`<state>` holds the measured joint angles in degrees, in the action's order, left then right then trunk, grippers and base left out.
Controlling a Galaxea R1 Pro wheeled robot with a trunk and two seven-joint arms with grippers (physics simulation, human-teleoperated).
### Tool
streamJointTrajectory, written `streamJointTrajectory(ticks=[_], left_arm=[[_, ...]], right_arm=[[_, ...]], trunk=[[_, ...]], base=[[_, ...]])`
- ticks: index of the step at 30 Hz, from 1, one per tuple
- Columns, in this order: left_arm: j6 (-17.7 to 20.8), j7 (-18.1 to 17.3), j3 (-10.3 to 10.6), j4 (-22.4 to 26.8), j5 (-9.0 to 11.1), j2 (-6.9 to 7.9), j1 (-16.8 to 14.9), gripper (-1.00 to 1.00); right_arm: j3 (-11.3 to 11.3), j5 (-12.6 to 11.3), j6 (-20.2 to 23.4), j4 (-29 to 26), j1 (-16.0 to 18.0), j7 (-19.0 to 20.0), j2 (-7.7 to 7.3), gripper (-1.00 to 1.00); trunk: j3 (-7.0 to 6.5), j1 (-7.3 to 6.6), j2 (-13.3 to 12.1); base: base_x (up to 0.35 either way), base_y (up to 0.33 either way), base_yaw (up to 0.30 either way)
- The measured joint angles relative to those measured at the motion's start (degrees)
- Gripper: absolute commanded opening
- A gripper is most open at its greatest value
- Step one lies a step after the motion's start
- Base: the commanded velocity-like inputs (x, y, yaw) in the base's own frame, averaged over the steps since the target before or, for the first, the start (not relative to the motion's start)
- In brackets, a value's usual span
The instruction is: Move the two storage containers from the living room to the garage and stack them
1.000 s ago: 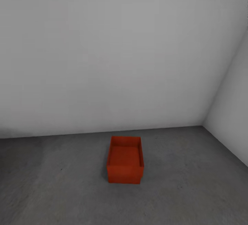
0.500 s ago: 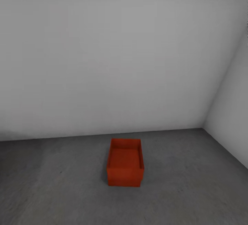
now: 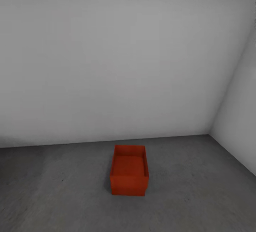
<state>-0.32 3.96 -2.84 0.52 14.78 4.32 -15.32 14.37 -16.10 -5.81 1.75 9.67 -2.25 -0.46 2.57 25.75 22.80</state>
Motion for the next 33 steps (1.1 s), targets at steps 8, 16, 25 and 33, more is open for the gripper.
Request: streamJointTrajectory(ticks=[8,16,25,33], left_arm=[[-0.95,-0.18,-0.19,-0.09,0.08,-0.36,0.0,1.0],[-1.67,-0.62,-0.05,-0.47,0.25,-2.89,2.66,1.0],[-1.98,-0.67,0.02,-0.47,0.06,-2.92,3.57,1.0],[-1.97,-0.56,0.03,-0.47,0.29,-2.91,3.64,1.0]], right_arm=[[0.0,0.0,0.0,0.0,0.0,0.07,-0.01,1.0],[0.0,-0.01,0.01,0.0,0.0,0.07,0.0,1.0],[0.0,-0.14,-0.01,0.0,0.03,0.07,0.0,1.0],[-0.08,-0.34,0.32,0.0,0.03,0.07,-0.19,1.0]], trunk=[[-0.72,0.0,0.0],[-1.42,0.0,0.01],[-2.15,0.01,0.07],[-2.85,0.01,0.09]], base=[[0.0,0.0,0.0],[0.0,0.0,0.0],[0.0,0.0,0.0],[0.0,0.0,0.0]])
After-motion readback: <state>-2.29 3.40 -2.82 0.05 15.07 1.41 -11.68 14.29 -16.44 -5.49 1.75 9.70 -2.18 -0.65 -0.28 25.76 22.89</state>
